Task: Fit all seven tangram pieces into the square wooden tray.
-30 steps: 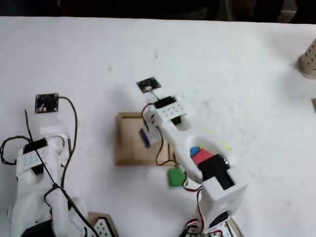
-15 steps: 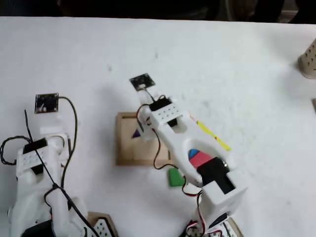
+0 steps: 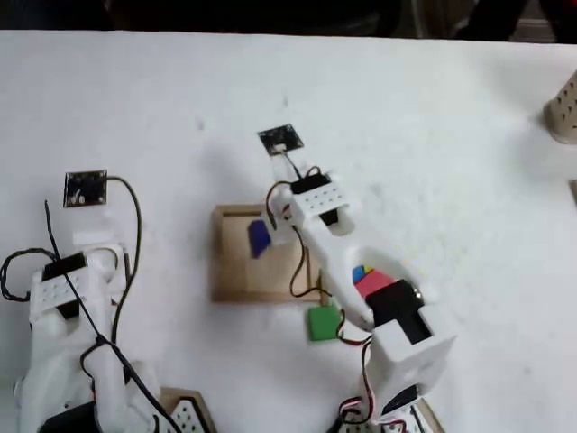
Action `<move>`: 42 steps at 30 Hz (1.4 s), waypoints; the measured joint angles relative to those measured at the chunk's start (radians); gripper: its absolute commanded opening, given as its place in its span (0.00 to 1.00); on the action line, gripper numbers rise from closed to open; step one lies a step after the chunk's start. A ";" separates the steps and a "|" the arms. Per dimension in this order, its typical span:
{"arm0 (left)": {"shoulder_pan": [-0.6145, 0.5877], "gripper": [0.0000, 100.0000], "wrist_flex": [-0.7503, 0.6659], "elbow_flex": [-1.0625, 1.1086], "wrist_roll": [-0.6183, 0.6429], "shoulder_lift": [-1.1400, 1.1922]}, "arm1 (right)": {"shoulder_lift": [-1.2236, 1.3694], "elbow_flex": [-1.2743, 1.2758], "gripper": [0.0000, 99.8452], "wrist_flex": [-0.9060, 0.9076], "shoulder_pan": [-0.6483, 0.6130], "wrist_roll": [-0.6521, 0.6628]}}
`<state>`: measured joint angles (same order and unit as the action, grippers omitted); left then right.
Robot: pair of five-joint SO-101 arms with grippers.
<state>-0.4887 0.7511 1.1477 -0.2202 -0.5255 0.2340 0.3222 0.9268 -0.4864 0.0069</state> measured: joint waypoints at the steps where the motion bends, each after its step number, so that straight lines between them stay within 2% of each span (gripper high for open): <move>1: 0.000 0.02 0.000 0.000 0.000 0.000 | 0.000 0.000 0.02 0.000 -0.006 -0.003; 8: 0.000 0.02 0.000 0.000 0.000 0.000 | 0.000 0.000 0.02 0.015 -0.089 -0.028; 25: 0.000 0.02 0.000 0.000 0.000 0.000 | 0.002 -0.032 0.02 -0.038 -0.095 -0.041; 35: 0.000 0.02 0.000 0.000 0.000 0.000 | 0.002 -0.057 0.02 -0.080 -0.190 -0.049; 42: 0.000 0.02 0.000 0.000 0.000 0.000 | -0.048 -0.069 0.02 0.034 -0.135 -0.049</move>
<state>-0.4887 0.7511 1.1477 -0.2202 -0.5255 0.1864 0.2532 0.9605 -0.6214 -0.0422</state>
